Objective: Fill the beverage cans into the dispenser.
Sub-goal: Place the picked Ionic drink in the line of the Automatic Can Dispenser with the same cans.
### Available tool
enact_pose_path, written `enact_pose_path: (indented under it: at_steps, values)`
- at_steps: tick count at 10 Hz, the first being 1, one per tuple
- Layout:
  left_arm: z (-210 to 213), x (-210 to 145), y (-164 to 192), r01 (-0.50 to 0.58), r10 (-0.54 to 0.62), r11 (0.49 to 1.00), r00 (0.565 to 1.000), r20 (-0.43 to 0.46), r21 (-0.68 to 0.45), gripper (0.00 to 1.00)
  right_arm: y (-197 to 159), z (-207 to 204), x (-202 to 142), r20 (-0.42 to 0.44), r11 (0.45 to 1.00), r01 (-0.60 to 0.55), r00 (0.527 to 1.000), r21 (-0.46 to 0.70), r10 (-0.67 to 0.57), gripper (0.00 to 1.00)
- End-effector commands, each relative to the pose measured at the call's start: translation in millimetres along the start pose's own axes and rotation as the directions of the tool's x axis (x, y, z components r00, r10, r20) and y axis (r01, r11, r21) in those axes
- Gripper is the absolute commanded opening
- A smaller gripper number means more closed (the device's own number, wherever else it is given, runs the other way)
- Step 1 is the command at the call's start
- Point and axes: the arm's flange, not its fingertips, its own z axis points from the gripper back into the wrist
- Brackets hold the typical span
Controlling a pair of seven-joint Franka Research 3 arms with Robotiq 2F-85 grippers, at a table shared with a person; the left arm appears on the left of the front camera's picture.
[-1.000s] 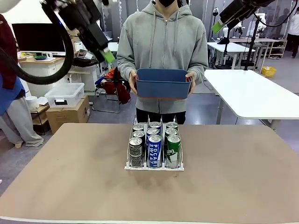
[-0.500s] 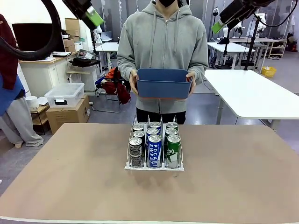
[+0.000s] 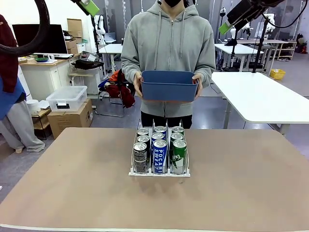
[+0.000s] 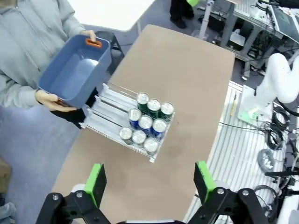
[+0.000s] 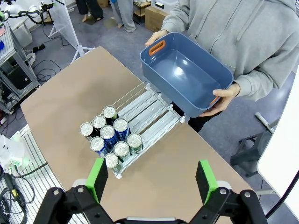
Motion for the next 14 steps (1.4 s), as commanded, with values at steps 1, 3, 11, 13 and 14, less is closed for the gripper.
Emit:
enact_pose_path:
  at_steps: [1, 3, 11, 13, 14]
  values:
    - [-10.9, -12.1, -3.6, 0.036, -0.038, 0.997, 0.999, 0.021, 0.066, 1.0, 1.6, 0.5, -3.3, -0.003, 1.0, -0.001, 1.0, 0.002, 0.001, 1.0]
    - [-13.4, -11.9, -5.8, 0.032, -0.035, 0.995, 0.999, 0.032, 0.089, 1.0, 1.6, 0.5, -3.3, -0.003, 1.0, -0.001, 1.0, 0.002, 0.001, 1.0]
    - [-7.4, -5.0, -0.6, 0.007, -0.01, 0.997, 0.999, 0.041, 0.083, 1.0, 1.6, 0.5, -3.3, -0.003, 1.0, -0.001, 1.0, 0.002, 0.001, 1.0]
    - [-7.4, -5.0, -0.6, 0.007, -0.01, 0.997, 0.999, 0.041, 0.083, 1.0, 1.6, 0.5, -3.3, -0.003, 1.0, -0.001, 1.0, 0.002, 0.001, 1.0]
    - [-7.4, -5.0, -0.6, 0.007, -0.01, 0.997, 0.999, 0.041, 0.083, 1.0, 1.6, 0.5, -3.3, -0.003, 1.0, -0.001, 1.0, 0.002, 0.001, 1.0]
